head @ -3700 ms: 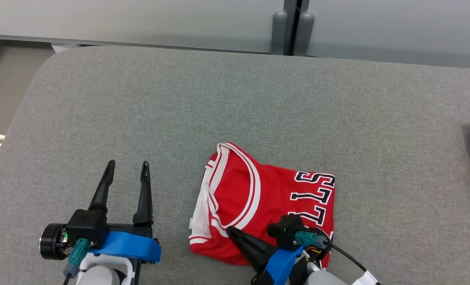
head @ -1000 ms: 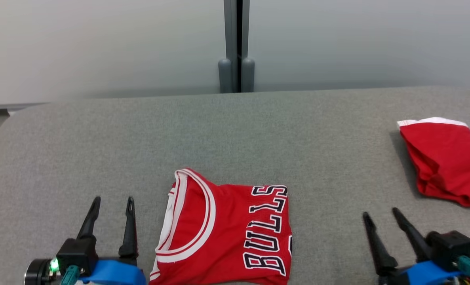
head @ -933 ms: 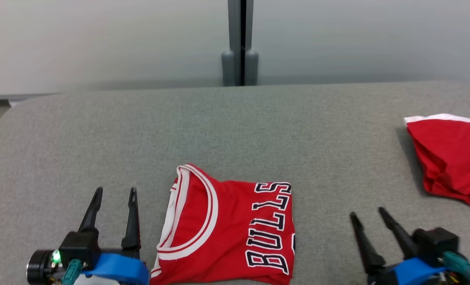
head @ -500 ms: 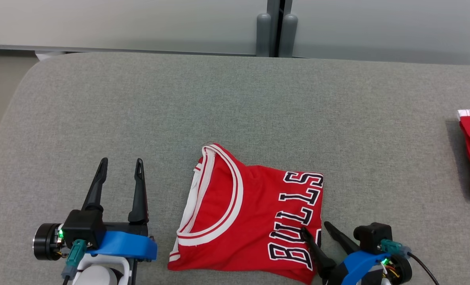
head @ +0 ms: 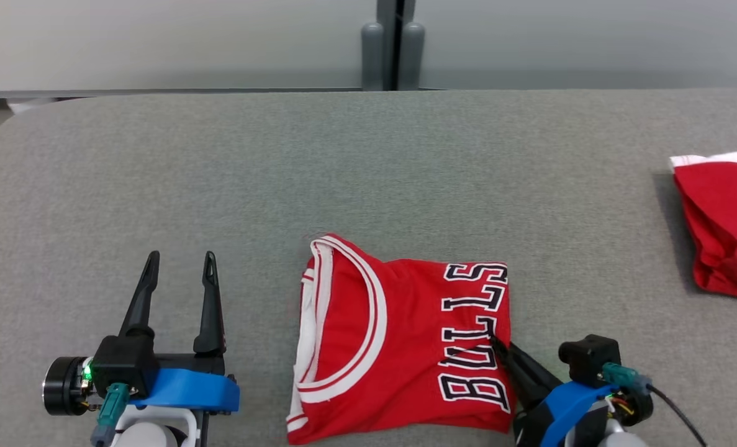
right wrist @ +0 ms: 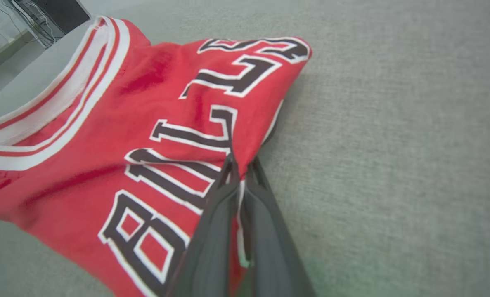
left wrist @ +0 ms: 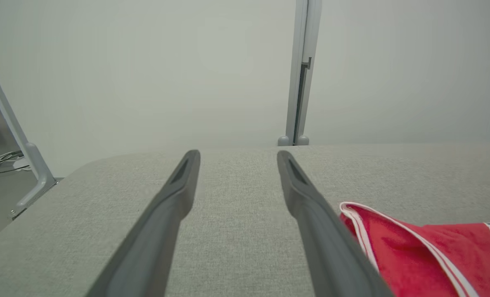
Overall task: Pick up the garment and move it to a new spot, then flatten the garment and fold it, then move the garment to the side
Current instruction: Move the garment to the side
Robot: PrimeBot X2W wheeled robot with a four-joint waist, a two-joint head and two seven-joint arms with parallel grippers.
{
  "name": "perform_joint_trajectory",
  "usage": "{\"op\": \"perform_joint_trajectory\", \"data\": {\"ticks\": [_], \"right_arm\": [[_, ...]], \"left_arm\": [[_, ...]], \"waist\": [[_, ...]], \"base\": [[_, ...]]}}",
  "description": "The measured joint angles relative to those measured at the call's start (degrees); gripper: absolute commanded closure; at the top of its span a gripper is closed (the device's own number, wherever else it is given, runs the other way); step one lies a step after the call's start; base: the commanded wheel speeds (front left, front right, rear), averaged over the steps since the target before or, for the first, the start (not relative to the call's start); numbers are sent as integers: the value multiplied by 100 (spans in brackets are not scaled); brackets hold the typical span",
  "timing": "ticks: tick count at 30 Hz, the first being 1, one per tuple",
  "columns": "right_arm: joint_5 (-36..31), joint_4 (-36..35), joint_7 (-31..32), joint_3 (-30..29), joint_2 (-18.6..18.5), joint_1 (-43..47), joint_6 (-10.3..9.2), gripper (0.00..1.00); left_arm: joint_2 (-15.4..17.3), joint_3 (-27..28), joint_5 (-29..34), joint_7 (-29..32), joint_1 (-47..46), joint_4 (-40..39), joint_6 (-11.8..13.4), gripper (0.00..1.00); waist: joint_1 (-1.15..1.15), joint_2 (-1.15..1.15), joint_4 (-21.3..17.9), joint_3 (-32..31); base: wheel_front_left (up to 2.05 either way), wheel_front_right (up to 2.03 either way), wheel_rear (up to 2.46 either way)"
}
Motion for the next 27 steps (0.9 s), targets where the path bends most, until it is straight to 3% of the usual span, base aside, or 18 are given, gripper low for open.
{"op": "perform_joint_trajectory", "data": {"ticks": [9,15,22,27], "right_arm": [[25,-226,142,-289,-739,76,0,100],[142,-247,143,-377,-991,-33,-1,100],[153,-216,14,-269,-1166,-1086,-1,100],[146,94,-104,-489,-1525,-1948,-1,100]], "left_arm": [[-33,3,27,0,156,-63,-38,0],[-35,-60,51,-1,44,-123,-82,0],[25,-209,155,88,-315,-233,-191,0],[56,-277,203,127,-556,-288,-242,0]], "waist": [[0,0,-1009,13],[-1,-1,-1582,23],[0,-1,-1680,365],[1,-1,-1567,664]], "base": [[0,0,0],[0,0,0],[0,0,0],[0,0,0]]}}
